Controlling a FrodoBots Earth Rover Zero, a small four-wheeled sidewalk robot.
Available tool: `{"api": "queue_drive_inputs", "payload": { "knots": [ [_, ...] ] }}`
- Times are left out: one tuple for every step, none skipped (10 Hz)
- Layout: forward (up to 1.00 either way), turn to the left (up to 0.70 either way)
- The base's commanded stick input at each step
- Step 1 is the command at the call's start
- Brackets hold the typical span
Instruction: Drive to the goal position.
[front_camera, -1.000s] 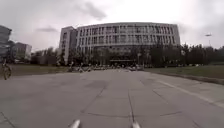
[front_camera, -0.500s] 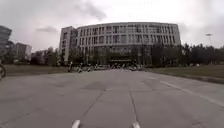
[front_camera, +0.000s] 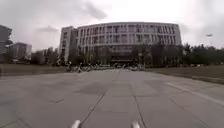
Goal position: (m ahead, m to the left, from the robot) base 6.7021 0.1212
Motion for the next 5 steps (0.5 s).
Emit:
{"api": "queue_drive_inputs", "payload": {
  "knots": [
    [0.7,0.0],
    [0.7,0.0],
    [0.7,0.0],
    [0.7,0.0],
    [0.7,0.0]
  ]
}}
